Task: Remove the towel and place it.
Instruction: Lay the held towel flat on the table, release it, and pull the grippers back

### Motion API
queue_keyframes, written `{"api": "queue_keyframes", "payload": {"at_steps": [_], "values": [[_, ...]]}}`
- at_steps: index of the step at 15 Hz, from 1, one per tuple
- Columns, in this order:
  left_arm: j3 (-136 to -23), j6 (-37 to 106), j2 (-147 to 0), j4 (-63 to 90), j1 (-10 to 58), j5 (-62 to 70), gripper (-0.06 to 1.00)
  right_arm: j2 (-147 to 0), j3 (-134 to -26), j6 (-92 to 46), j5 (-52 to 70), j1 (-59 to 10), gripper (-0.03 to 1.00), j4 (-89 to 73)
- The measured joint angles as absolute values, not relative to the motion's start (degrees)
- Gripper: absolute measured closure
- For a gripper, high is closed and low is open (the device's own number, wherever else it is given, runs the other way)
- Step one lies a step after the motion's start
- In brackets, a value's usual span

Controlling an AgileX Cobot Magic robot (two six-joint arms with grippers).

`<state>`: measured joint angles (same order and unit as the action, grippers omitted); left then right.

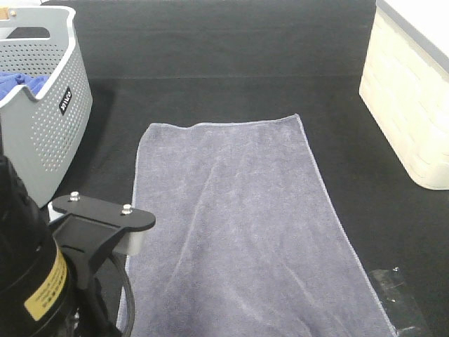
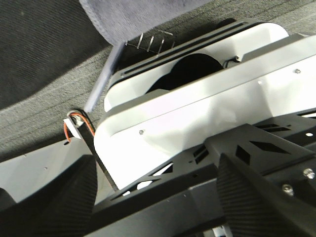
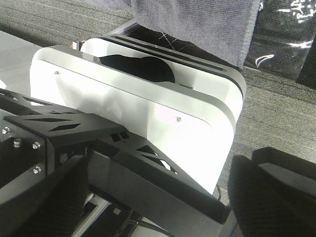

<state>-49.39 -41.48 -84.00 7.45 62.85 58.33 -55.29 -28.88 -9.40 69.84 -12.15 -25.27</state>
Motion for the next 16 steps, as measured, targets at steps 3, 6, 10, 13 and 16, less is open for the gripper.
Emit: {"api": "queue_keyframes", "payload": {"at_steps": [3, 6, 10, 13, 16], "values": [[-49.4, -41.4, -84.0, 4.9, 60.5, 58.4, 0.28, -55.3, -33.0, -9.4, 69.0, -12.1, 0.23, -25.0], [-49.4, -37.9, -84.0, 3.4, 52.7, 57.5, 0.28, -56.7, -39.8, -9.7, 65.3, -12.1, 0.30, -25.0], [-55.5, -30.0, -84.0, 2.9, 42.1, 50.6, 0.28, -63.4, -47.4, -9.9, 61.8, -12.1, 0.38, -25.0], [-63.3, -23.5, -84.5, 2.9, 33.7, 47.7, 0.28, -71.9, -55.3, -10.3, 60.3, -12.1, 0.43, -24.9], [-71.3, -19.4, -89.6, 2.9, 28.5, 47.7, 0.28, -79.8, -64.5, -10.8, 59.9, -12.1, 0.45, -24.1]]}}
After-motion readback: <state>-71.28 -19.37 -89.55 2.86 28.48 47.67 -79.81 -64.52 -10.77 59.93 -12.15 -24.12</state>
